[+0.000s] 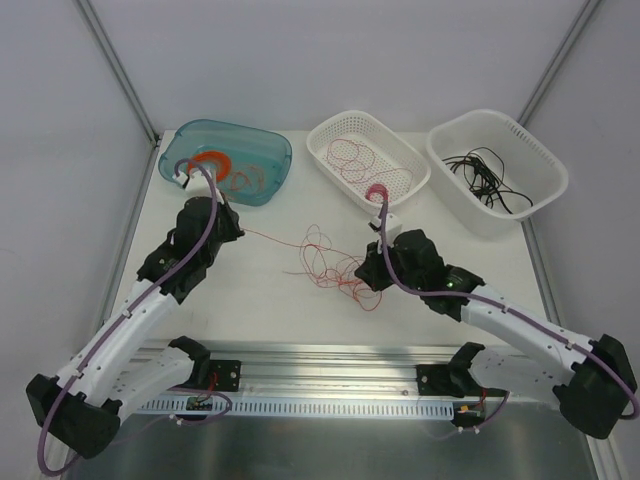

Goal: Untangle the cables

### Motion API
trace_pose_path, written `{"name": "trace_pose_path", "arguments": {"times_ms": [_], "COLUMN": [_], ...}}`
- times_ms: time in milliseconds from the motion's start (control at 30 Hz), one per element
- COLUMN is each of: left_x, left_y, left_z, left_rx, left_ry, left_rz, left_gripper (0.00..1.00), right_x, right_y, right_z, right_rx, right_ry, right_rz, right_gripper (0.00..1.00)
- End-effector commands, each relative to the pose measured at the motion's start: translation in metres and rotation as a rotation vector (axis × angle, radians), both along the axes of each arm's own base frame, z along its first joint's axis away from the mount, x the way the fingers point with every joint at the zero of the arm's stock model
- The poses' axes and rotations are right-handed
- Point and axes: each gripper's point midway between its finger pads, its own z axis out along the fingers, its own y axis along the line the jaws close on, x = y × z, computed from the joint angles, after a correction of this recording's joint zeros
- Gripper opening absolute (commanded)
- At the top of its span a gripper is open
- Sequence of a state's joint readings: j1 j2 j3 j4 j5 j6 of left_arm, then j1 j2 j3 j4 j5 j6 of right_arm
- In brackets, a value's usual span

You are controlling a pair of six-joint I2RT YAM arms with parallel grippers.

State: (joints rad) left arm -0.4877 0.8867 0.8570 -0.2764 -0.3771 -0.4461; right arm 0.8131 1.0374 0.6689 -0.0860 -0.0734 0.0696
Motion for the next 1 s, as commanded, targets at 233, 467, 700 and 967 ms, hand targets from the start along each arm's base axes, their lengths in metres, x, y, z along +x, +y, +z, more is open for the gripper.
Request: {"name": "trace_pose_path", "arguments": {"times_ms": [233, 467, 700, 967], "left_x": [0.021, 0.023, 0.02, 0.027], "left_y": [0.063, 0.102, 0.143, 0.108], "left_z": [0.019, 0.026, 0.053, 0.1], "left_rx": [0.121, 0.155, 0.188, 0.08], "left_ry": [0.035, 0.081, 0.094, -0.009], "left_rz": [0.146, 0.242, 0.351, 0.154], "left_gripper": [0.0, 0.0, 0.0, 0.0], "right_x": [0.007, 0.021, 0.019, 0.025], "right_y": [-0.088, -0.165, -0.212, -0.177], "right_z": [0.032, 0.095, 0.141, 0.154], "right_rx": [-0.09, -0.098, -0.052, 0.073], "right_ry": [-0.041, -0.089, -0.097, -0.077], "right_rz": [-0.166, -0.51, -0.749, -0.576], "right_gripper": [0.01, 0.01, 0.01, 0.02]}}
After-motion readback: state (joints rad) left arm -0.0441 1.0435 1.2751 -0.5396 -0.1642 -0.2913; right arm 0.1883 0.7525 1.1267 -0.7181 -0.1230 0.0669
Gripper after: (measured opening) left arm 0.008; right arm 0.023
